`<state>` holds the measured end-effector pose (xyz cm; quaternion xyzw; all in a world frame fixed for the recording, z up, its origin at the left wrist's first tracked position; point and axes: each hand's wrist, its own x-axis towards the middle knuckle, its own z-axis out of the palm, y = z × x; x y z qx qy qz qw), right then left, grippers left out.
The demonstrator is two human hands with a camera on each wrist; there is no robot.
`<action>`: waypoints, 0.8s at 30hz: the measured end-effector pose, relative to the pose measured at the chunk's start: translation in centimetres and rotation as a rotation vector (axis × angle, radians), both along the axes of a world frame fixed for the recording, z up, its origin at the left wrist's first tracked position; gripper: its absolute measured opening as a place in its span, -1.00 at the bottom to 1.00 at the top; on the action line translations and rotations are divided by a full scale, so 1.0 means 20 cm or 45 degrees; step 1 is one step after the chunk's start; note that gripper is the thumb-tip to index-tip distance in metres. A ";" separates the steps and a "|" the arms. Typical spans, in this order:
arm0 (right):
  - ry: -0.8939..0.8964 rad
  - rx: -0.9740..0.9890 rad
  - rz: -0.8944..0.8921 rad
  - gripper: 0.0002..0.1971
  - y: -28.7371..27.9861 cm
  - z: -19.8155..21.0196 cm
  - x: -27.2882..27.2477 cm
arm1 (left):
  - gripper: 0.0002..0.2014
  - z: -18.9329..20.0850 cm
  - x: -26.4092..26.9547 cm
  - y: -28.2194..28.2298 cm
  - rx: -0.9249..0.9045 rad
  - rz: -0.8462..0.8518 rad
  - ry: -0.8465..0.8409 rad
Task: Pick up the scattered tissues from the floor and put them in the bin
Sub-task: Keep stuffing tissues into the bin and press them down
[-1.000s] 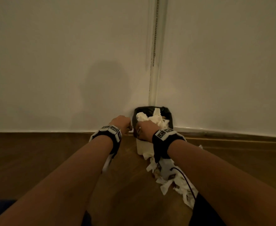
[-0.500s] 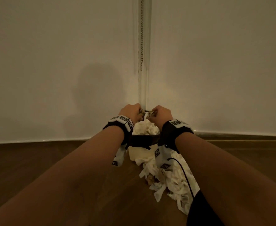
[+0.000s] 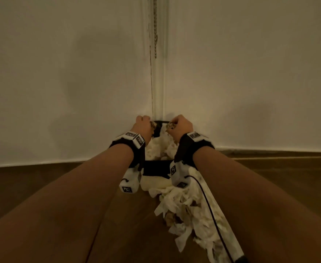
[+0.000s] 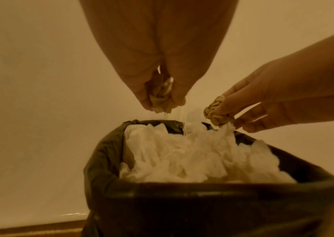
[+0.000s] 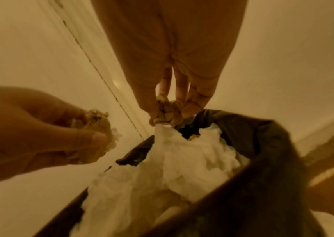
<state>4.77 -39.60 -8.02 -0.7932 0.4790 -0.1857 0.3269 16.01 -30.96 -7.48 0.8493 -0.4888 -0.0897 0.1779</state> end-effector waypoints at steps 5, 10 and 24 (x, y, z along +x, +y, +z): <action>0.349 -0.049 0.181 -0.64 -0.08 -0.06 0.16 | -0.65 -0.08 0.04 -0.08 -0.040 0.094 0.148; 0.651 -0.150 0.295 -0.71 -0.09 -0.15 0.30 | -0.49 -0.19 0.07 -0.13 -0.200 0.299 0.471; 0.759 0.000 0.437 -0.57 0.05 0.06 0.09 | -0.62 0.00 0.01 -0.05 0.376 -0.150 -0.252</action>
